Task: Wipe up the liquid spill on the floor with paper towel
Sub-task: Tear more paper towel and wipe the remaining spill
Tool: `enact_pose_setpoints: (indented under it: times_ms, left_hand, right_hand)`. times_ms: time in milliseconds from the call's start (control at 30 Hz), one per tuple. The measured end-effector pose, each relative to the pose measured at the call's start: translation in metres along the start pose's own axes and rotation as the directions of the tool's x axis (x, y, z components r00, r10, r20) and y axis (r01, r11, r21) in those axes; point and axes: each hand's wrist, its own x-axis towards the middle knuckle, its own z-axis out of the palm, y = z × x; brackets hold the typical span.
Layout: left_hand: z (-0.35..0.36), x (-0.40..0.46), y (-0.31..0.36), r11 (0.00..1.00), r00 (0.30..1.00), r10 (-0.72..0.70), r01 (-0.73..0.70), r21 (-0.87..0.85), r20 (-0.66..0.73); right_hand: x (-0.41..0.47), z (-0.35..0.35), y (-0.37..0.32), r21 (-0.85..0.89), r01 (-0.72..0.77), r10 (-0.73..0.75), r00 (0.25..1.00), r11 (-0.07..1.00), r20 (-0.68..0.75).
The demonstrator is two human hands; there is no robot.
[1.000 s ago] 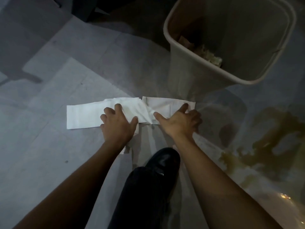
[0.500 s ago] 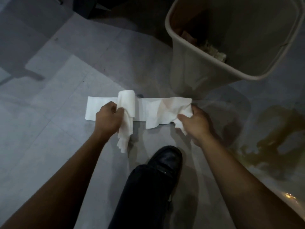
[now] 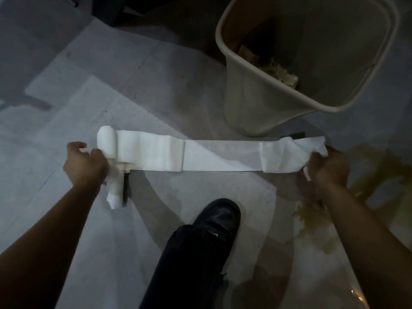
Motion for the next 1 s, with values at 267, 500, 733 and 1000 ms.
enact_pose_setpoints:
  times_ms: [267, 500, 733, 1000]
  left_hand:
    - [0.057, -0.105, 0.034, 0.732, 0.801, 0.5, -0.594, 0.334, 0.33]
    - [0.07, -0.1, 0.037, 0.742, 0.818, 0.367, -0.545, 0.39, 0.444]
    - [0.07, -0.093, 0.029, 0.781, 0.808, 0.392, -0.545, 0.305, 0.44]
    - [0.071, -0.08, 0.022, 0.813, 0.793, 0.486, -0.564, 0.141, 0.368]
  right_hand:
    - [-0.094, 0.064, -0.059, -0.21, 0.38, -0.358, 0.924, 0.901, 0.135]
    - [-0.134, 0.153, -0.084, -0.301, 0.545, -0.315, 0.764, 0.783, 0.564]
    - [-0.114, 0.134, -0.072, -0.478, 0.317, -0.232, 0.945, 0.819, 0.229]
    - [-0.124, 0.168, -0.087, -0.43, 0.381, -0.251, 0.91, 0.818, 0.33]
